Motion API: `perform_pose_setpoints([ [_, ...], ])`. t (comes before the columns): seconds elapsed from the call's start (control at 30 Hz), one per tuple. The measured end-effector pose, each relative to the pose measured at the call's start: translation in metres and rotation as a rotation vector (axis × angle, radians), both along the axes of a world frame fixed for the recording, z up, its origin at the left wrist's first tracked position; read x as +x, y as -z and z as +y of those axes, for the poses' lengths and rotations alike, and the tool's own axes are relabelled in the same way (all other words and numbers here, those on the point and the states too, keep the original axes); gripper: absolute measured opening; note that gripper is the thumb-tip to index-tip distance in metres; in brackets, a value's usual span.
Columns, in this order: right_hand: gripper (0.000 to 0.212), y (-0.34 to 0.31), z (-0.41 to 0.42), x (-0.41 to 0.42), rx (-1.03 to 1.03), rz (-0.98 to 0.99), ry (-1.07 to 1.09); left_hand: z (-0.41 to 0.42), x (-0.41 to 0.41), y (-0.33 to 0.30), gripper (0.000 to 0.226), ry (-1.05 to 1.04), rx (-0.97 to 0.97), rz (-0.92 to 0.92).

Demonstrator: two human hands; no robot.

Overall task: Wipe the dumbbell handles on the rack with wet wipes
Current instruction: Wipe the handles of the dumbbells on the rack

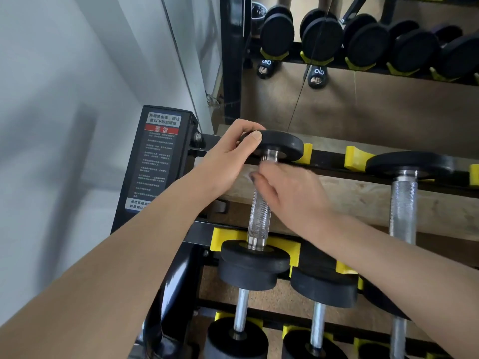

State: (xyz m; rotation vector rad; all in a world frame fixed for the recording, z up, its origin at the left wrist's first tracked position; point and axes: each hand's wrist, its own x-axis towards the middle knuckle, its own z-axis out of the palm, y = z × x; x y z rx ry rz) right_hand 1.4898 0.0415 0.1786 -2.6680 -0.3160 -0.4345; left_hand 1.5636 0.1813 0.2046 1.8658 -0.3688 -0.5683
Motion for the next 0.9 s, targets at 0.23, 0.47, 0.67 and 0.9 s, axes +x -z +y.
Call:
perform_pose_setpoints([
  [0.23,0.028,-0.005,-0.001,-0.032,0.217,0.316,-0.108,0.002,-0.003,0.000,0.022,0.006,0.113,-0.101],
  [0.47,0.025,-0.024,0.001,-0.010,1.047,0.541,0.260,0.018,-0.034,0.002,0.033,-0.129,0.232,-0.363],
  [0.67,0.033,-0.018,-0.009,-0.021,1.012,0.452,0.148,0.004,-0.038,0.018,0.039,-0.022,0.334,-0.321],
  [0.9,0.033,-0.014,-0.010,-0.024,0.597,0.248,0.176,-0.017,-0.036,0.020,0.031,-0.046,0.521,-0.499],
])
